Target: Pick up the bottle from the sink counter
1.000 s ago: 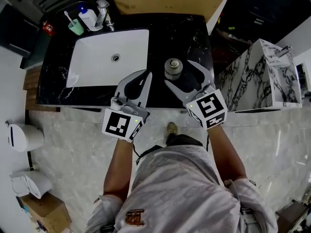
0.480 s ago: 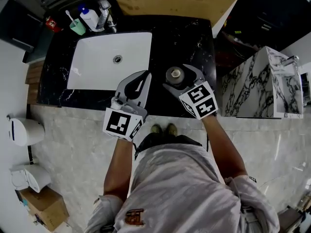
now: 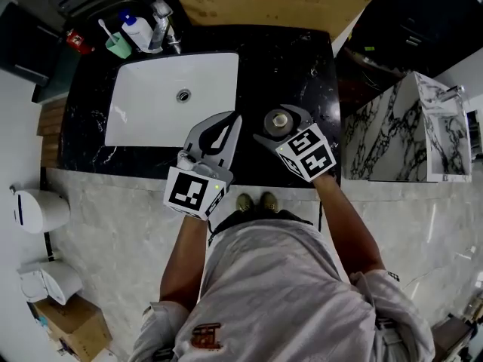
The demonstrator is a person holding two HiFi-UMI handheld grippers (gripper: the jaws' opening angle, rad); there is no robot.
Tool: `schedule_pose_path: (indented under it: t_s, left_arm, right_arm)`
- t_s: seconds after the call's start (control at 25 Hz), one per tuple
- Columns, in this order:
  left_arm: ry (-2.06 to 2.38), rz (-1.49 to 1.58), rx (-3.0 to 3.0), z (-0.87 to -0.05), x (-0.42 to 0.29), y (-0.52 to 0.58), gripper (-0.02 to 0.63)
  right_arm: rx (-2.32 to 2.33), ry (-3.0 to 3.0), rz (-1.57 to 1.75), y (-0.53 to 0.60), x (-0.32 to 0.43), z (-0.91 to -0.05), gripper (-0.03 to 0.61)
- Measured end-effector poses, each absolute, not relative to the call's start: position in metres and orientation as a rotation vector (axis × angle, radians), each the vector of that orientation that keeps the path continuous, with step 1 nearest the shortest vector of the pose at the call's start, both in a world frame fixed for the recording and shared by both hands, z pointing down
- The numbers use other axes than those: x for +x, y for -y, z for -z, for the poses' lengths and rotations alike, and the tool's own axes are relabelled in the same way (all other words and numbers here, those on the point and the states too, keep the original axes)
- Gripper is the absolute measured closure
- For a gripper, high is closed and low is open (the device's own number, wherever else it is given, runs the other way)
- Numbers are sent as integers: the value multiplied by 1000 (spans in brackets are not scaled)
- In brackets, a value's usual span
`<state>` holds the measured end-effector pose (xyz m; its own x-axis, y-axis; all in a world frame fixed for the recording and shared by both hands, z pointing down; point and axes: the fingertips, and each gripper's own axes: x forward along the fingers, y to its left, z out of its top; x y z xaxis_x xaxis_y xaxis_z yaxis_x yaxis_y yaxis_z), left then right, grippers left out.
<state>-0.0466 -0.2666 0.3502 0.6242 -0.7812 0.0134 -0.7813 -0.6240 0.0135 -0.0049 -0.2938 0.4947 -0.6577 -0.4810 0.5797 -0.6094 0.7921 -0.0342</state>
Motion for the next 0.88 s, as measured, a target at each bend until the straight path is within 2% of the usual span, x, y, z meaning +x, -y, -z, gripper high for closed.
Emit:
schedule_pose_path:
  t_s: [0.4, 0.88]
  left_arm:
    - [1308, -6, 2835, -357, -48, 269, 614]
    - [1287, 0, 2848, -358, -48, 264, 614]
  right_arm:
    - [796, 2405, -283, 295, -8, -497, 233]
    - [883, 2429, -265, 295, -2, -486, 239]
